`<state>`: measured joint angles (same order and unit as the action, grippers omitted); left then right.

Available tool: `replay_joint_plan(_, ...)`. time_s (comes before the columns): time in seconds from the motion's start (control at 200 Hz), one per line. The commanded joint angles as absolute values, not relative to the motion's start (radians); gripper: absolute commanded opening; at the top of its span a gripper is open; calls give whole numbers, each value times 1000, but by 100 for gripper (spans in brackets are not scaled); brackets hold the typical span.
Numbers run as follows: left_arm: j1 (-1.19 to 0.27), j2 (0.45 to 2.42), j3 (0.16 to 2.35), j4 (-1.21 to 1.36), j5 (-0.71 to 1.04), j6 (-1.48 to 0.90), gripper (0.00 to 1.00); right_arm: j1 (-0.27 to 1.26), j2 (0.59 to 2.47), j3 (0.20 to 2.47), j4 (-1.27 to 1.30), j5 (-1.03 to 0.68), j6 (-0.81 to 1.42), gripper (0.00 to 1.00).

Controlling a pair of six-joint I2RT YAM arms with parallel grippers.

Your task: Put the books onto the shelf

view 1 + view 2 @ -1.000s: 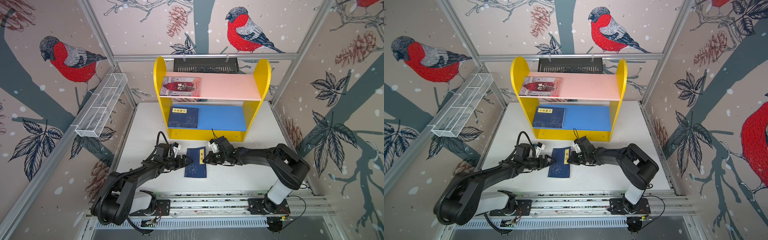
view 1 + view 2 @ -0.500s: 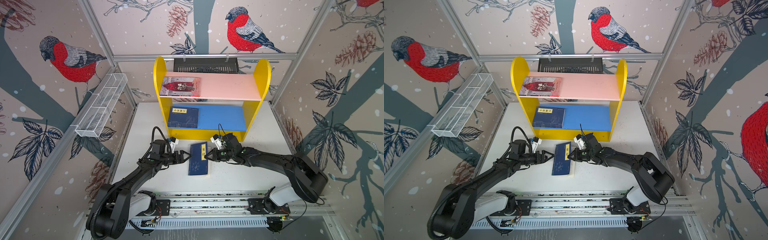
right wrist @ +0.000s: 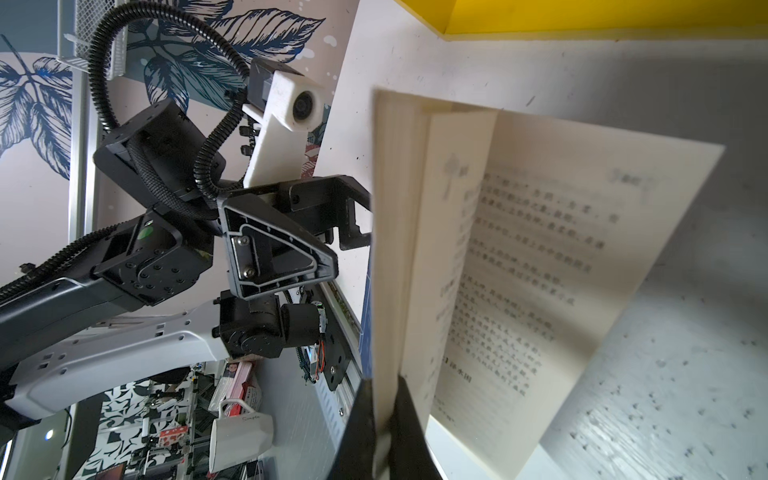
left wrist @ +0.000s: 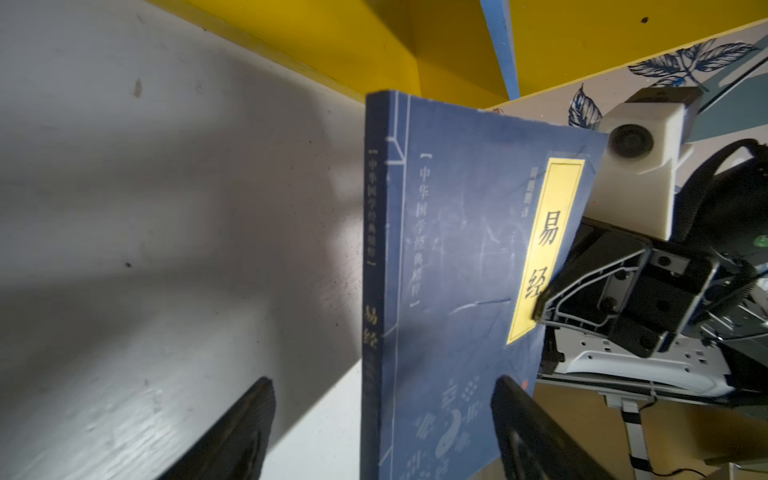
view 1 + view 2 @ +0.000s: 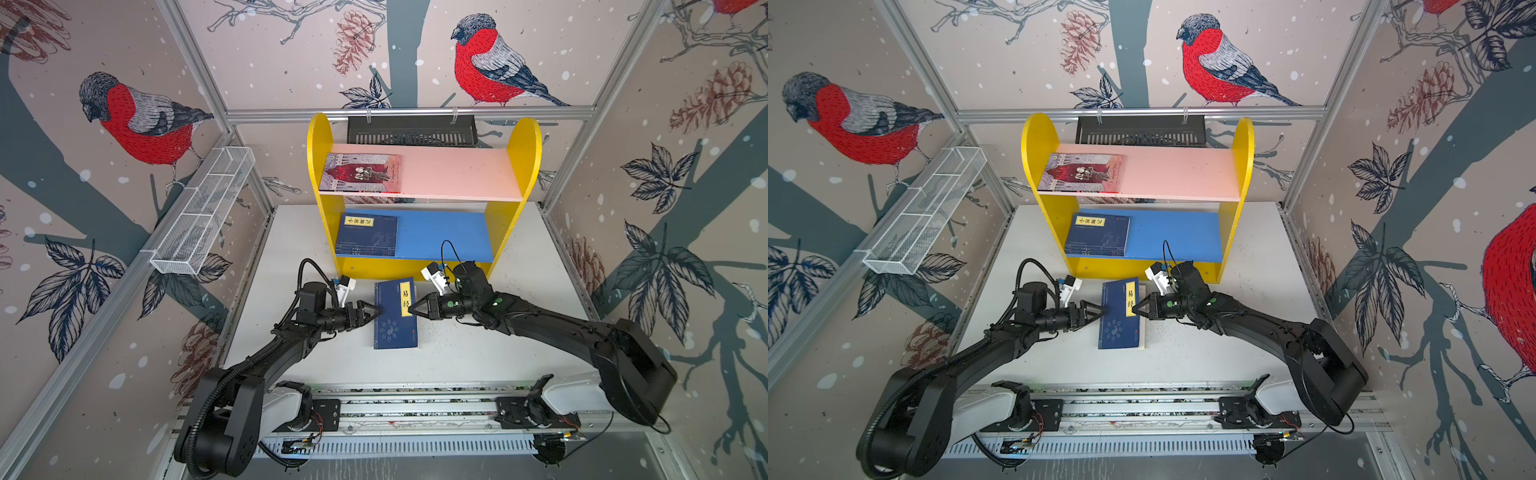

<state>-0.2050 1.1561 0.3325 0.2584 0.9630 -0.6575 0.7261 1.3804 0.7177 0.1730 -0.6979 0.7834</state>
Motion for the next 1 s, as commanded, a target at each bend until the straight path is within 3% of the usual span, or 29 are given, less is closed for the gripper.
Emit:
replay_joint_plan(0.0, -204, 1164, 321, 408, 1069, -742, 79, 728, 1377, 716, 243, -746, 788, 1)
replay_joint_plan(0.095, -207, 1172, 318, 451, 1104, -789, 78, 729, 1387, 718, 256, -759, 791, 1)
replay_joint_plan(0.265, -211, 1165, 315, 483, 1117, -814, 62, 728, 1393, 714, 286, -774, 802, 1)
replay_joint_plan(0.33, -212, 1161, 316, 482, 1117, -826, 60, 729, 1396, 712, 294, -778, 806, 1)
replay_joint_plan(0.515, -212, 1152, 323, 463, 1115, -825, 22, 729, 1417, 707, 308, -770, 810, 1)
replay_joint_plan(0.595, -212, 1146, 327, 453, 1112, -830, 13, 729, 1424, 701, 313, -760, 814, 3)
replay_joint_plan(0.63, -212, 1141, 328, 447, 1110, -831, 8, 729, 1424, 701, 306, -743, 814, 7)
replay_joint_plan(0.731, -212, 1114, 330, 429, 1101, -827, 1, 717, 1414, 702, 264, -683, 813, 44)
replay_joint_plan(0.771, -212, 1099, 334, 416, 1093, -824, 0, 710, 1405, 700, 254, -659, 817, 51)
replay_joint_plan(0.831, -212, 1078, 337, 402, 1092, -824, 0, 696, 1382, 687, 239, -617, 837, 57)
replay_joint_plan(0.996, -217, 1017, 348, 371, 1102, -818, 0, 651, 1267, 613, 242, -524, 897, 62)
